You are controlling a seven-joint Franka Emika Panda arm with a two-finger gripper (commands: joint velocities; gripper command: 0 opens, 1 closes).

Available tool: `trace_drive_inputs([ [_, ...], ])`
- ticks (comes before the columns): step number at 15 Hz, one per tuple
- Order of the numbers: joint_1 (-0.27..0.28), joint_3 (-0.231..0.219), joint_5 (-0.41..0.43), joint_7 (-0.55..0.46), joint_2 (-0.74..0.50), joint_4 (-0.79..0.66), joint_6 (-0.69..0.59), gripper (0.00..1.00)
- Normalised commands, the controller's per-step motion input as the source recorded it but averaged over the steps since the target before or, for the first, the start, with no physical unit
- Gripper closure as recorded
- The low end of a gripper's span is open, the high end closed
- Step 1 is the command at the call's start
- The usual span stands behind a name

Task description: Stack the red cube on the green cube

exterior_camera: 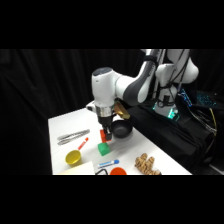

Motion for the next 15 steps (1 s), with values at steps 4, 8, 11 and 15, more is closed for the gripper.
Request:
trace_drive_inputs([
  [4, -0.111, 0.073, 0.082, -0.20, 0.13, 0.18, 0.02, 0.75],
  [8, -0.093, 0.062, 0.075, -0.19, 0.14, 0.18, 0.07, 0.75],
  [11, -0.082, 0.059, 0.078, -0.18, 0.14, 0.17, 0.08, 0.75],
  [15, -0.071, 0.069, 0.094, -0.17, 0.12, 0.16, 0.08, 0.75],
])
